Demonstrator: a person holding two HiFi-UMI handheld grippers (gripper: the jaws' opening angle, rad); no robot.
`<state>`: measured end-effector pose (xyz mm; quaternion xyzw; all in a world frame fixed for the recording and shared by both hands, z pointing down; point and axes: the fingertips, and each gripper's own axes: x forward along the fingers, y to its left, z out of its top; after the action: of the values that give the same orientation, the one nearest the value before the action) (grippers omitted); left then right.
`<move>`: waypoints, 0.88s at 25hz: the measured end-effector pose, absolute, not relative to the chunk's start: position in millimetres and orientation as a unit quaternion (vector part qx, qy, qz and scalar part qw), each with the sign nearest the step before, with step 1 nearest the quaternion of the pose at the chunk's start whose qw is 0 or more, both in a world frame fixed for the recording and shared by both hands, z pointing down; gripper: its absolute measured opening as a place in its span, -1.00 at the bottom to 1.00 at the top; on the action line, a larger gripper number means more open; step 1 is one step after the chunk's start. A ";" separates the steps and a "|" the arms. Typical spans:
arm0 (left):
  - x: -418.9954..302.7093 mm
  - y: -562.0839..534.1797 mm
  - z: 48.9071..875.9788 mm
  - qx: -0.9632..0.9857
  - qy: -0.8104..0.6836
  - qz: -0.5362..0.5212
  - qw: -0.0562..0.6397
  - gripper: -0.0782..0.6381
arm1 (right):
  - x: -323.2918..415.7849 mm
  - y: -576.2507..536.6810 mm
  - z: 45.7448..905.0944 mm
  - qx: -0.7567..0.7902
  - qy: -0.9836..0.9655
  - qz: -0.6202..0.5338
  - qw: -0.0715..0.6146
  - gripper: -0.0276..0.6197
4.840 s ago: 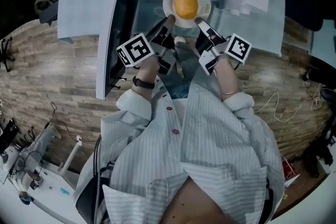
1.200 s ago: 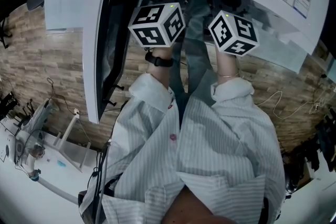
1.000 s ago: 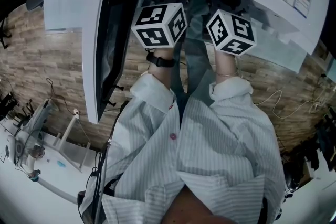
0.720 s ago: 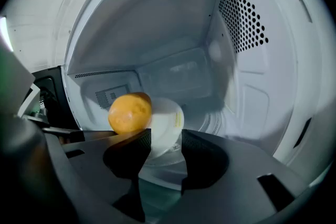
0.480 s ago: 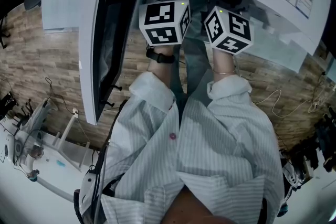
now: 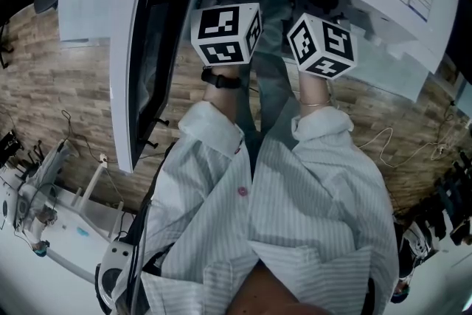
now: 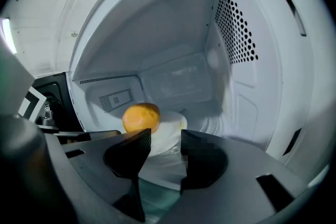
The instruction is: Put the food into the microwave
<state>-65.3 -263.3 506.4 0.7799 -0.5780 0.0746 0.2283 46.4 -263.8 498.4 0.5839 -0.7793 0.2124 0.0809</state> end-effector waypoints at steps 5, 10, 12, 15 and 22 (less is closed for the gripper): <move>-64.0 -253.8 491.7 0.797 -0.559 0.060 0.222 -0.40 | 45.1 -257.9 487.5 0.575 -0.787 0.211 0.073 -0.35; -64.1 -242.9 471.5 0.804 -0.554 0.053 0.208 -0.40 | 42.0 -247.7 475.4 0.561 -0.796 0.220 0.062 -0.35; -62.8 -237.9 464.6 0.809 -0.548 0.052 0.207 -0.40 | 38.9 -242.4 471.3 0.554 -0.799 0.226 0.062 -0.35; -60.2 -230.7 452.5 0.816 -0.536 0.043 0.212 -0.40 | 33.1 -233.9 461.8 0.541 -0.807 0.231 0.059 -0.38; -52.9 -216.9 411.0 0.834 -0.514 0.022 0.200 -0.42 | 26.9 -218.0 427.8 0.515 -0.826 0.222 0.048 -0.48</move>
<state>-52.9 -216.9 411.0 0.8336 -0.5143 0.0225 0.2000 26.9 -218.0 427.8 0.5152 -0.8263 0.2222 0.0482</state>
